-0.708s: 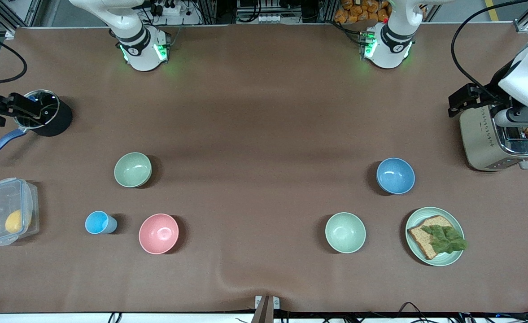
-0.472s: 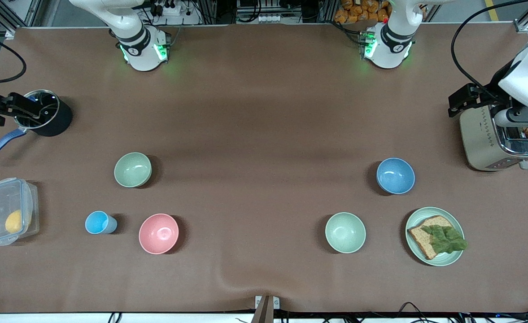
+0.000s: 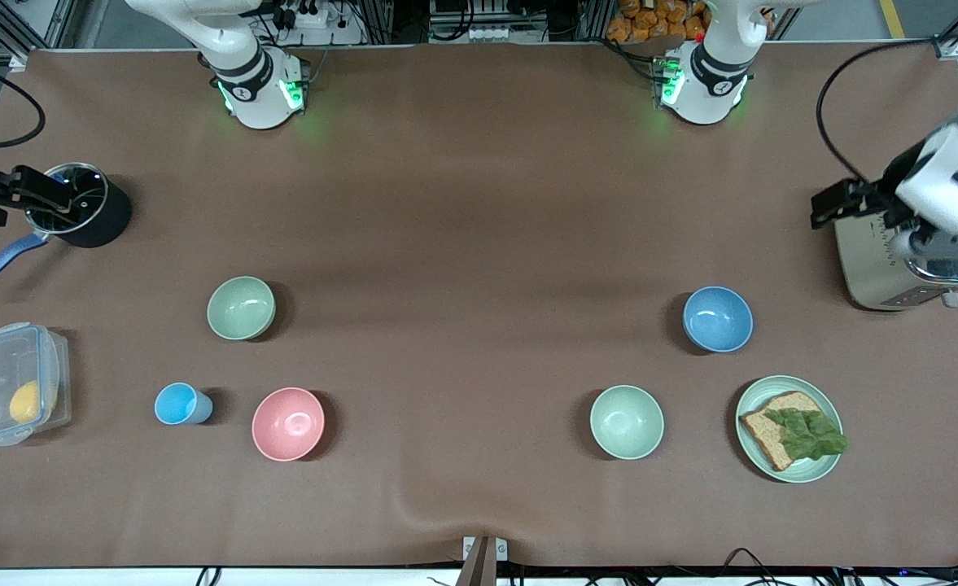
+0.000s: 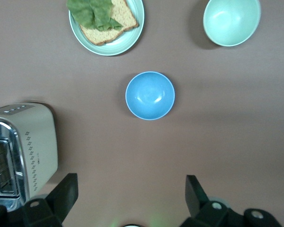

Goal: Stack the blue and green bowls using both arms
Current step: 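Reach the left gripper to the blue bowl while the right gripper moves out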

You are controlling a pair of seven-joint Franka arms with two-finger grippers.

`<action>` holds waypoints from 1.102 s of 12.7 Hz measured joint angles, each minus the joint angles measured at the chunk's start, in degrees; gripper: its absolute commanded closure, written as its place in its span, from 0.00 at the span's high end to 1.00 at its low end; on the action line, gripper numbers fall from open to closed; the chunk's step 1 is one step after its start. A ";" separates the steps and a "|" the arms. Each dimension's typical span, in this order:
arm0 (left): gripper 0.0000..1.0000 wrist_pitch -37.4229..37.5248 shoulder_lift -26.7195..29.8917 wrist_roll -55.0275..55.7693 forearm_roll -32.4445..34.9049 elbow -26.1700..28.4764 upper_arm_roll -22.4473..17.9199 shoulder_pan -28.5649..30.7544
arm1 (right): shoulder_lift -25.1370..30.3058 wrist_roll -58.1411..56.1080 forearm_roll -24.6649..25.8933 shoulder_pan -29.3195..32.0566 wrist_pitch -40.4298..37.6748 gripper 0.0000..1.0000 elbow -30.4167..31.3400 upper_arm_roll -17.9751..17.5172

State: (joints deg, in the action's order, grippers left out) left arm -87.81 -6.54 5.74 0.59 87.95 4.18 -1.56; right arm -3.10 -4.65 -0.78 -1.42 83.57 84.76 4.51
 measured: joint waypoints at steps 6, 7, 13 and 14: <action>1.00 -29.61 -7.00 0.67 0.38 21.40 -0.11 3.15 | -1.44 0.06 -0.02 0.87 -0.15 1.00 0.68 -0.06; 1.00 -32.37 -8.24 0.67 0.38 23.33 -0.11 3.29 | -2.56 0.05 -0.05 1.58 0.02 1.00 0.75 -0.07; 1.00 -45.05 -19.57 0.83 2.11 24.75 -0.10 3.20 | -10.53 0.04 -0.10 2.37 1.23 1.00 1.28 -0.92; 1.00 -45.49 -20.38 0.83 2.22 24.68 -0.10 3.21 | -11.96 0.04 -0.10 2.37 2.17 1.00 1.34 -1.30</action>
State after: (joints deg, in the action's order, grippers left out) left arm -133.30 -26.92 6.57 2.81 112.63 4.08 1.64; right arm -15.06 -4.61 -0.88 0.95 85.74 86.11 3.20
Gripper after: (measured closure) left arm 0.000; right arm 0.000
